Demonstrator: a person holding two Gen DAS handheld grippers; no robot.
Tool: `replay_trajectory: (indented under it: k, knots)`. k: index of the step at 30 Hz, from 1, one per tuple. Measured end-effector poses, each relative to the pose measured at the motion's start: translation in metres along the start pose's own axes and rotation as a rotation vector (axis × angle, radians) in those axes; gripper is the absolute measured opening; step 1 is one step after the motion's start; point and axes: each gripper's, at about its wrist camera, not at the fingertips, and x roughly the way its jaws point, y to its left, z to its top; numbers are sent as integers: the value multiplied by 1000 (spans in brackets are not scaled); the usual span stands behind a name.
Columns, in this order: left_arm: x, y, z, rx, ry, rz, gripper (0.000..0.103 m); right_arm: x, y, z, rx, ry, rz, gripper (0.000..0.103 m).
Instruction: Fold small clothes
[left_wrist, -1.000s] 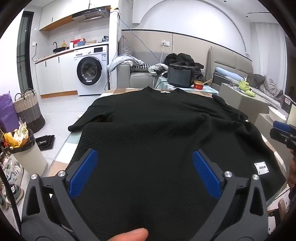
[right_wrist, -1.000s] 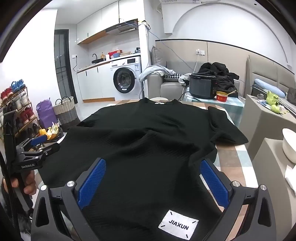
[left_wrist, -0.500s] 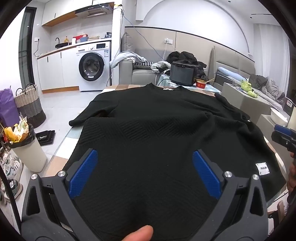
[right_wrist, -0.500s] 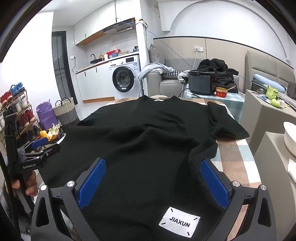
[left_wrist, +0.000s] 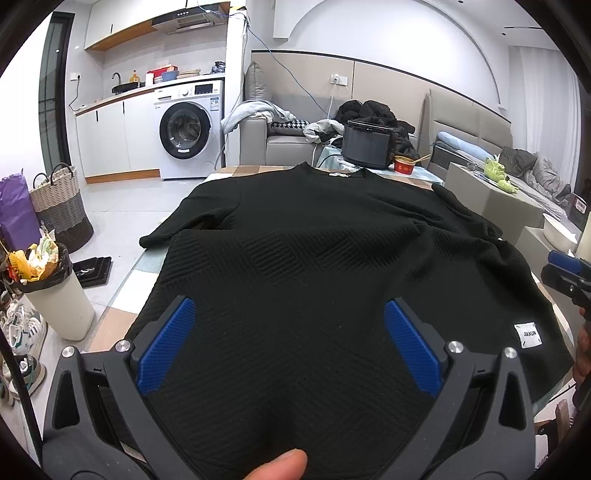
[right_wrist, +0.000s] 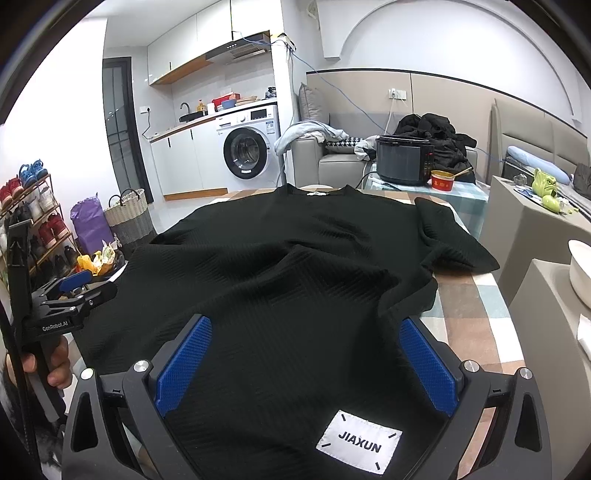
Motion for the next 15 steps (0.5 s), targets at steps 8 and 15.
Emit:
replay_trajectory:
  k: [8,15]
  knots:
    - [0,1,0,0,-1,1,102,0,1,0,0,2,-4,103]
    - [0,1,0,1,-2,0,102,1,0,-1,2,-2,-11,103]
